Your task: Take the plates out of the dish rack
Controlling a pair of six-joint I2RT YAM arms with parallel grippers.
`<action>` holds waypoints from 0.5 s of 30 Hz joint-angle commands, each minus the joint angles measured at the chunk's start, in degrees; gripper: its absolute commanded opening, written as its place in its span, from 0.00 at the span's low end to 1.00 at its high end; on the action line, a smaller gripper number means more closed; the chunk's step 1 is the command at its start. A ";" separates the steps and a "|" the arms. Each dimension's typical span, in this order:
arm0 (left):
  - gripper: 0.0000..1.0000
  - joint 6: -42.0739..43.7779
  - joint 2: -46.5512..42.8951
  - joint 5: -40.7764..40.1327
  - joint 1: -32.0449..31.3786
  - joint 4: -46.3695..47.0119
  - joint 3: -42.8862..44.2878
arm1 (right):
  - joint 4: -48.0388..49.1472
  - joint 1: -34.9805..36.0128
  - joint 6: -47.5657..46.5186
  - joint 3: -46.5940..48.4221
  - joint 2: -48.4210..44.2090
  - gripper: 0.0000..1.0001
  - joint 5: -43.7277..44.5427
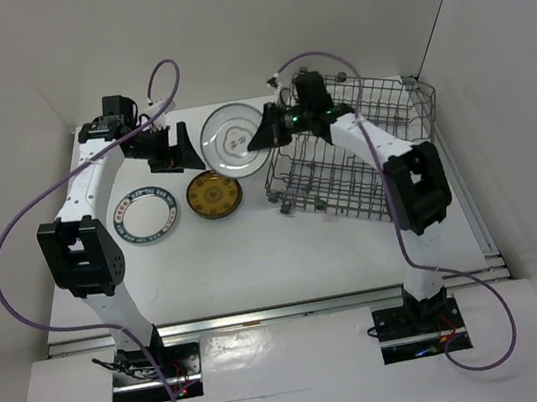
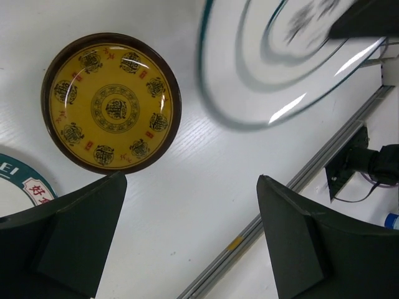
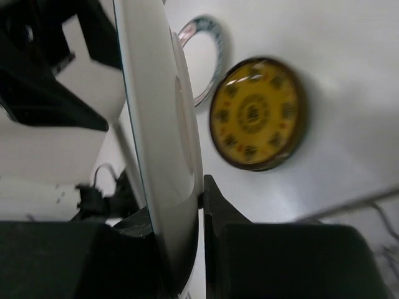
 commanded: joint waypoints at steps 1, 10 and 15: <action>1.00 -0.92 -1.08 -2.10 -0.24 1.73 0.59 | 15.91 3.95 6.03 1.75 2.73 0.00 -17.54; 0.79 -1.62 -1.08 -2.82 0.99 2.26 -2.04 | 19.61 10.90 6.03 3.96 8.54 0.00 -21.34; 0.06 -0.48 -1.60 0.09 2.22 1.21 -2.66 | 19.61 10.90 6.03 3.43 9.60 0.00 -21.34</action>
